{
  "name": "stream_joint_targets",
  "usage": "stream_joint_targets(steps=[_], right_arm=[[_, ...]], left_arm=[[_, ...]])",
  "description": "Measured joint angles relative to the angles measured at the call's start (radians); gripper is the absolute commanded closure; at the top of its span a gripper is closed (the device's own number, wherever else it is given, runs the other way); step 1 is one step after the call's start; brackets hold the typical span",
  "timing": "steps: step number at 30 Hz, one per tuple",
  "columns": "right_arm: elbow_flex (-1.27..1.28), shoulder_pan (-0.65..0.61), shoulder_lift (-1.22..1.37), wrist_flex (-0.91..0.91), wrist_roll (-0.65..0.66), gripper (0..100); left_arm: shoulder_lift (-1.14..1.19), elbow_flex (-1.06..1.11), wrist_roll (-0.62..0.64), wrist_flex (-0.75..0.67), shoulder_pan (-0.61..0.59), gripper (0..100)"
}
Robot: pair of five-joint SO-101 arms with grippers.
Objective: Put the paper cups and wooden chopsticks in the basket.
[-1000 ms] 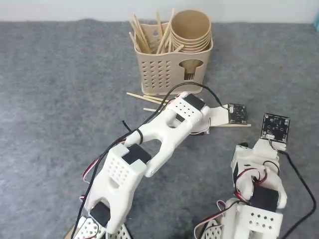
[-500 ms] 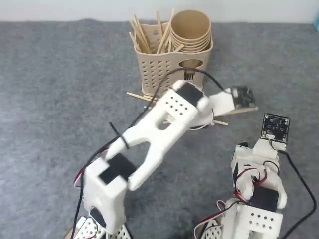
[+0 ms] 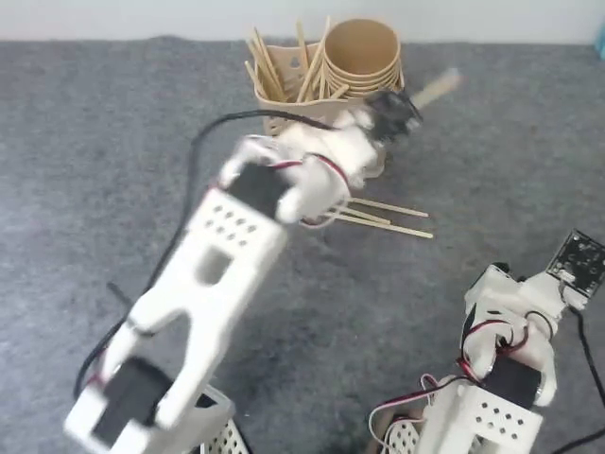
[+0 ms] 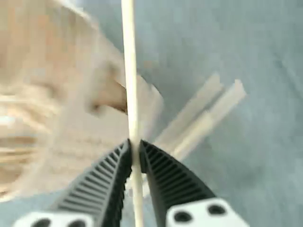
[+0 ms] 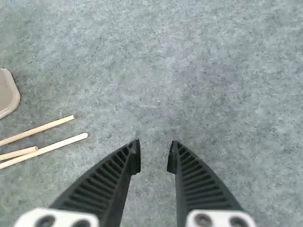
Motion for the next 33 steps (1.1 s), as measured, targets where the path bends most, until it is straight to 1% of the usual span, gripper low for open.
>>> stream_joint_targets(steps=[5, 8, 11, 14, 18, 21, 24, 29, 31, 33], right_arm=[[0.000, 0.000, 0.000, 0.000, 0.000, 89.4], [0.003, -0.008, 0.000, 0.000, 0.000, 89.4], [0.018, -0.009, 0.000, 0.000, 0.000, 89.4], [0.018, -0.017, 0.000, 0.000, 0.000, 89.4], [0.018, -0.015, 0.000, 0.000, 0.000, 89.4], [0.018, -0.015, 0.000, 0.000, 0.002, 89.4], [0.018, -0.015, 0.000, 0.000, 0.014, 89.4], [0.018, -0.015, 0.000, 0.000, 0.020, 89.4], [0.018, -0.015, 0.000, 0.000, 0.021, 89.4], [0.018, -0.017, 0.000, 0.000, 0.021, 89.4]], left_arm=[[-0.193, 0.078, 0.235, -0.241, -0.103, 99], [-0.265, 0.132, 0.345, -0.431, -0.153, 99], [-0.282, 0.184, 0.388, -0.654, -0.164, 99], [-0.284, 0.267, 0.404, -0.853, -0.170, 99], [-0.273, 0.377, 0.407, -1.091, -0.169, 99], [-0.203, 0.388, 0.407, -1.238, -0.180, 99], [-0.084, 0.379, 0.407, -1.321, -0.209, 99], [0.127, 0.295, 0.407, -1.349, -0.249, 98], [0.186, 0.272, 0.407, -1.349, -0.255, 92], [0.221, 0.264, 0.407, -1.352, -0.255, 83]])
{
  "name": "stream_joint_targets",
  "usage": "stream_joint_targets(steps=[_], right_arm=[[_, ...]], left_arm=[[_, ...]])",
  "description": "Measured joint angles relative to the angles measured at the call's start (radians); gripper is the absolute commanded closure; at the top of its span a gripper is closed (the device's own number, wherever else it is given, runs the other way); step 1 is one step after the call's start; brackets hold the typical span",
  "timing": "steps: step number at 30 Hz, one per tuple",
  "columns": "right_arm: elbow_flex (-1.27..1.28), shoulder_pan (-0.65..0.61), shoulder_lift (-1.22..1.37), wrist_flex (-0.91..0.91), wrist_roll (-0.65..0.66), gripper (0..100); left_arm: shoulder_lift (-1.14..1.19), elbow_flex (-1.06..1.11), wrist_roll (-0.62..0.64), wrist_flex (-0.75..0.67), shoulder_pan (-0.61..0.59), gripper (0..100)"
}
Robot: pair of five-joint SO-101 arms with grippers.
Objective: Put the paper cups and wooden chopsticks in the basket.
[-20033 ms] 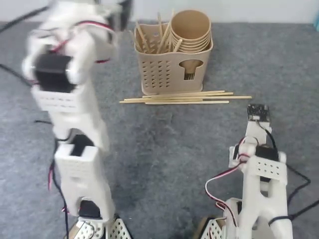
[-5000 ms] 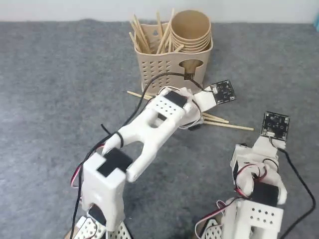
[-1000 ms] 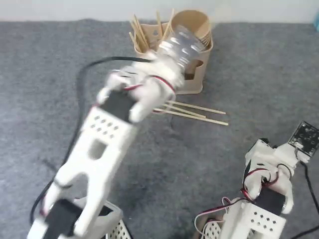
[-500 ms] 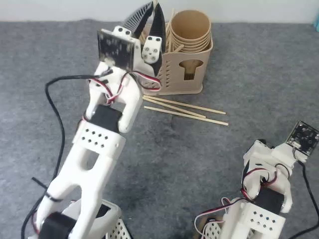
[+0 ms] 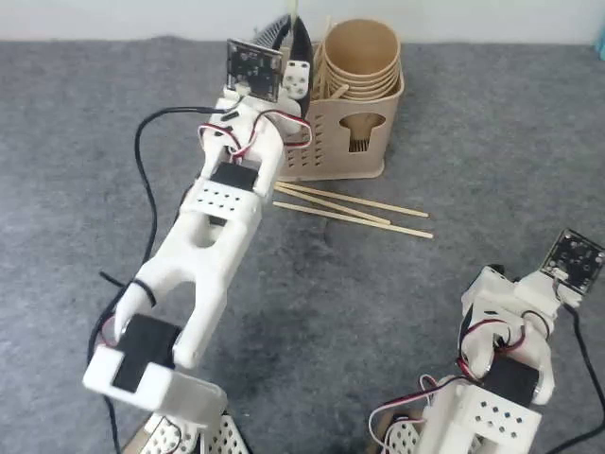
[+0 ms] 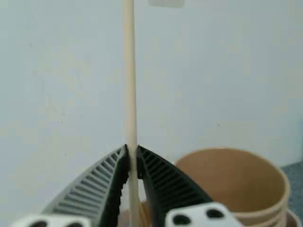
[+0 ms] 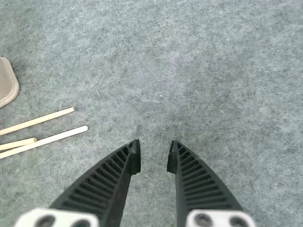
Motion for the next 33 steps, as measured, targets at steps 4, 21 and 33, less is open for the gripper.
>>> stream_joint_targets(steps=[4, 21, 33], right_arm=[[0.000, -0.025, 0.000, 0.000, 0.000, 89.4], [0.000, -0.031, 0.000, 0.000, 0.000, 89.4], [0.000, -0.031, 0.000, 0.000, 0.000, 89.4]], left_arm=[[0.018, -0.002, 0.000, 0.000, 0.000, 72], [-0.451, -0.002, -0.135, 0.816, 0.008, 76], [-0.491, 0.172, -0.468, 1.143, 0.239, 76]])
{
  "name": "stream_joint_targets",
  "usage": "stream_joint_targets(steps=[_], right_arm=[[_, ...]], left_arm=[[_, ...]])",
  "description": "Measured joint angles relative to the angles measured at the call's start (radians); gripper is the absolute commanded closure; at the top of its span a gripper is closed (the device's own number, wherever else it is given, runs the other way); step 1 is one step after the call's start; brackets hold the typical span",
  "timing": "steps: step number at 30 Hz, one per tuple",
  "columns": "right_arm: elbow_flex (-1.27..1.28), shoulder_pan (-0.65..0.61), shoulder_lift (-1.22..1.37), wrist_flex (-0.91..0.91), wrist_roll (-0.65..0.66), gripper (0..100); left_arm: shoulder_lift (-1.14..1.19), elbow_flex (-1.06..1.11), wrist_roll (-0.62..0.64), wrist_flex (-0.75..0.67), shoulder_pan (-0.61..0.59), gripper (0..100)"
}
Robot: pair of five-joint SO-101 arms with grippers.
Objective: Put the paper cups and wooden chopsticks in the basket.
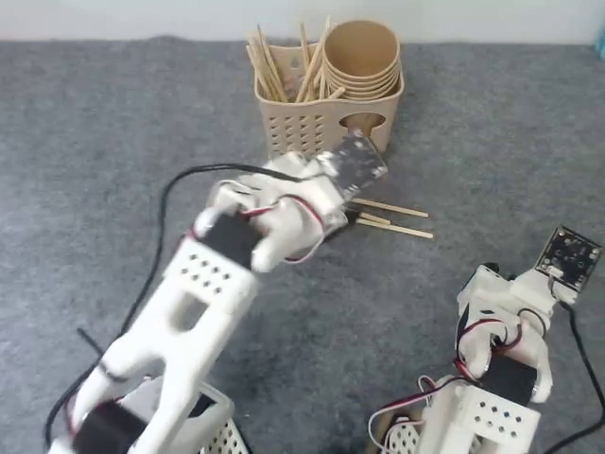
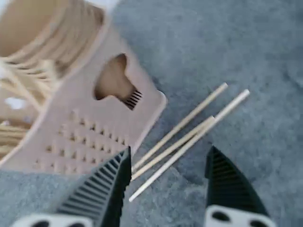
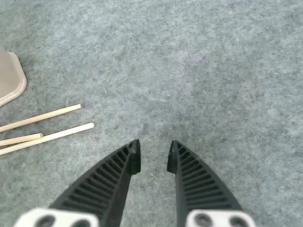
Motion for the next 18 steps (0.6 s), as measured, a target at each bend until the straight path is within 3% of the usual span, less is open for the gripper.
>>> stream_joint_targets(steps=[6, 10, 14, 18], right_arm=[[0.000, 0.000, 0.000, 0.000, 0.000, 89.4], [0.000, 0.000, 0.000, 0.000, 0.000, 89.4], [0.000, 0.000, 0.000, 0.000, 0.000, 89.4], [0.000, 0.000, 0.000, 0.000, 0.000, 89.4]], left_arm=[[0.250, 0.014, -0.048, -0.193, 0.035, 77], [0.468, -0.021, -0.049, -0.301, 0.040, 88], [0.686, -0.173, -0.049, -0.328, 0.040, 96], [0.873, -0.350, -0.049, -0.330, 0.040, 99]])
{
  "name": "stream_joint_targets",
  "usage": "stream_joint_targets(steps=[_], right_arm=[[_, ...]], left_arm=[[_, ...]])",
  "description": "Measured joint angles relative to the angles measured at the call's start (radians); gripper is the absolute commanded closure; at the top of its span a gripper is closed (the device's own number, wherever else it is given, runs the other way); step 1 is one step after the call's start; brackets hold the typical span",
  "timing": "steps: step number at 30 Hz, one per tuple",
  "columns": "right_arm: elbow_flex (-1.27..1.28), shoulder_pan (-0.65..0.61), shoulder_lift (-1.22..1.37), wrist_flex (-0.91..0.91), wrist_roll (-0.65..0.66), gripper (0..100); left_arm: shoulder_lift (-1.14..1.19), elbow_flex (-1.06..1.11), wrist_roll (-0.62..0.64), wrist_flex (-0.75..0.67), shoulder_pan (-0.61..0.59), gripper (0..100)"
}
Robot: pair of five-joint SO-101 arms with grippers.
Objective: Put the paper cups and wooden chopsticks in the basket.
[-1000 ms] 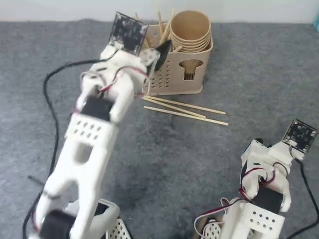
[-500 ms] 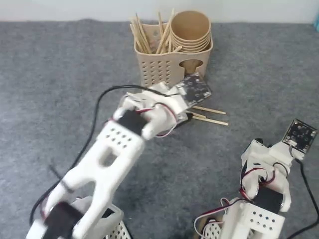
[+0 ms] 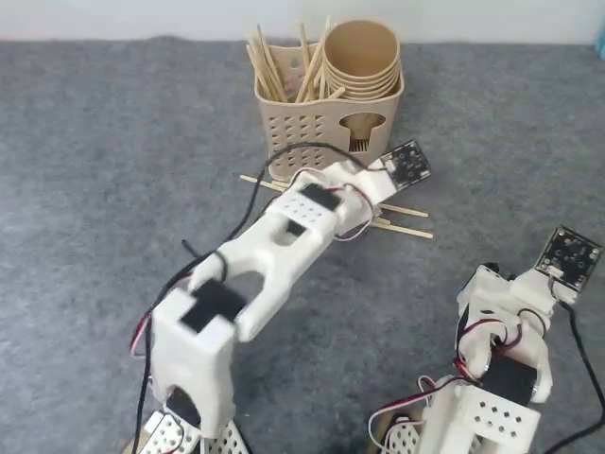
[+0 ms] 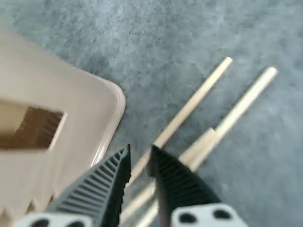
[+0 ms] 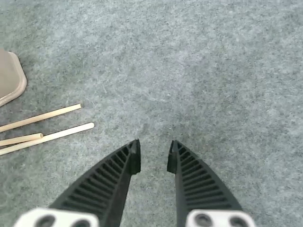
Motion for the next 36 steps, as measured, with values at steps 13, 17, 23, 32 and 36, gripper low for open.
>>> stream_joint_targets(steps=[13, 17, 23, 32, 36], right_arm=[[0.000, 0.000, 0.000, 0.000, 0.037, 89.4], [0.000, 0.000, 0.000, 0.000, 0.037, 89.4], [0.000, 0.000, 0.000, 0.000, 0.037, 89.4], [0.000, 0.000, 0.000, 0.000, 0.037, 89.4], [0.000, 0.000, 0.000, 0.000, 0.037, 89.4]], left_arm=[[0.152, -0.133, 0.184, -0.002, 0.008, 99], [0.152, -0.133, 0.192, -0.002, 0.008, 99], [0.150, -0.135, 0.356, 0.130, 0.011, 99], [0.166, -0.173, 0.545, 0.215, -0.025, 99], [0.166, -0.187, 0.552, 0.288, -0.021, 99]])
